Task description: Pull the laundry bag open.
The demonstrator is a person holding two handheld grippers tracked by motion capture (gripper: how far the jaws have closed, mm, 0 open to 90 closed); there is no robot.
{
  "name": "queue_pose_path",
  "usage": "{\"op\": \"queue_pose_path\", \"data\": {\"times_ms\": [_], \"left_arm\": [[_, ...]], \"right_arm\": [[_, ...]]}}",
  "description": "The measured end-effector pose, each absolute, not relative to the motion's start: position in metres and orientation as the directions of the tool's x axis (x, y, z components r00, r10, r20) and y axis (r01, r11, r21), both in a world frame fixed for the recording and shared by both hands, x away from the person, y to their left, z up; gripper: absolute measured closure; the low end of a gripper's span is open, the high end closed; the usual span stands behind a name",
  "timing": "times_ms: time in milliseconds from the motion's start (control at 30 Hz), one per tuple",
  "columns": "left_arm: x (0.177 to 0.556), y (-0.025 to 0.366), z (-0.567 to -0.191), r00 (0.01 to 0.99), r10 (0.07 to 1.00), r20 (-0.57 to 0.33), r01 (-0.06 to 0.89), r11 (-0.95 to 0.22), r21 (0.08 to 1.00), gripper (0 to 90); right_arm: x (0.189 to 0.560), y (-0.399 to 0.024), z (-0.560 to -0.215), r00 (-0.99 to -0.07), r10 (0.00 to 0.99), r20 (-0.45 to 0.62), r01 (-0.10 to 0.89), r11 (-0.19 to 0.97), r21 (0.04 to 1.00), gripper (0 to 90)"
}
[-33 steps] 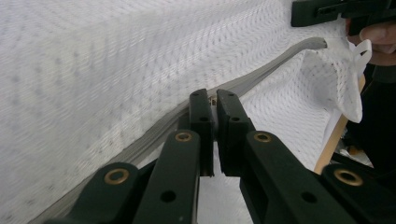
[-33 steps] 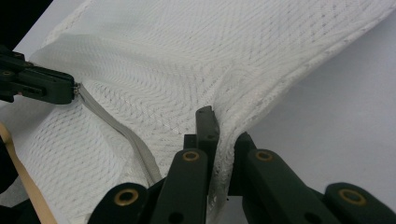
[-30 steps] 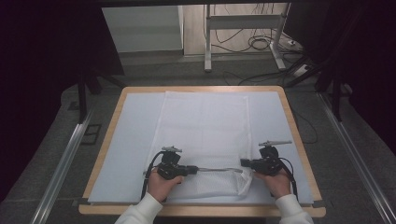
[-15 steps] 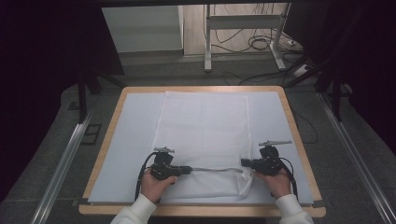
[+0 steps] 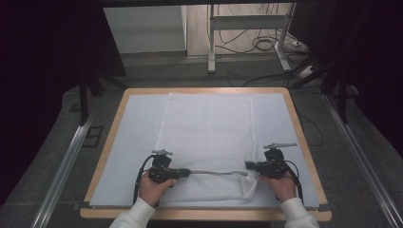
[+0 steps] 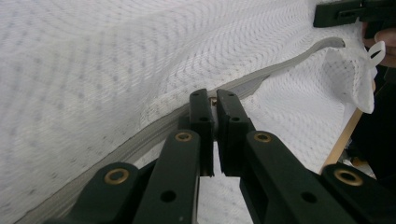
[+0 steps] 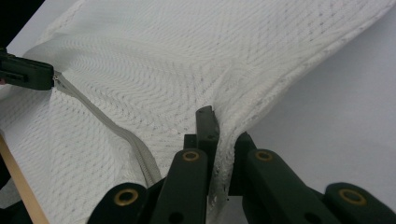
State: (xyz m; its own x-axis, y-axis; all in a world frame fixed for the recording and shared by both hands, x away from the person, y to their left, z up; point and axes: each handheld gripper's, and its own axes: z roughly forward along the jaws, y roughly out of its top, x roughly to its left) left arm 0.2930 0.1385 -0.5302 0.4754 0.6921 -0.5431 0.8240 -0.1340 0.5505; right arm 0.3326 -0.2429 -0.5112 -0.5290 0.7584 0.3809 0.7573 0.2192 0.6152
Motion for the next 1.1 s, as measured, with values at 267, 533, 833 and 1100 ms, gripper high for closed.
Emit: {"op": "queue_pose_path", "data": {"times_ms": [267,533,833,1100], "left_arm": [[0.291,0.146,-0.53,0.469,0.7,-0.539,0.824,-0.128,0.551,86.5],[0.288,0.16,-0.527,0.457,0.706,-0.54,0.824,-0.108,0.556,86.5],[0.285,0.175,-0.525,0.45,0.709,-0.543,0.824,-0.095,0.559,86.5],[0.28,0.191,-0.526,0.431,0.726,-0.536,0.827,-0.08,0.556,86.5]], "right_arm": [[0.332,-0.243,-0.511,-0.529,0.759,0.379,0.756,0.219,0.617,87.7],[0.333,-0.243,-0.511,-0.531,0.759,0.377,0.754,0.22,0.619,87.7],[0.332,-0.244,-0.511,-0.534,0.758,0.375,0.749,0.218,0.626,87.8],[0.332,-0.243,-0.511,-0.533,0.758,0.376,0.75,0.217,0.625,87.7]]}}
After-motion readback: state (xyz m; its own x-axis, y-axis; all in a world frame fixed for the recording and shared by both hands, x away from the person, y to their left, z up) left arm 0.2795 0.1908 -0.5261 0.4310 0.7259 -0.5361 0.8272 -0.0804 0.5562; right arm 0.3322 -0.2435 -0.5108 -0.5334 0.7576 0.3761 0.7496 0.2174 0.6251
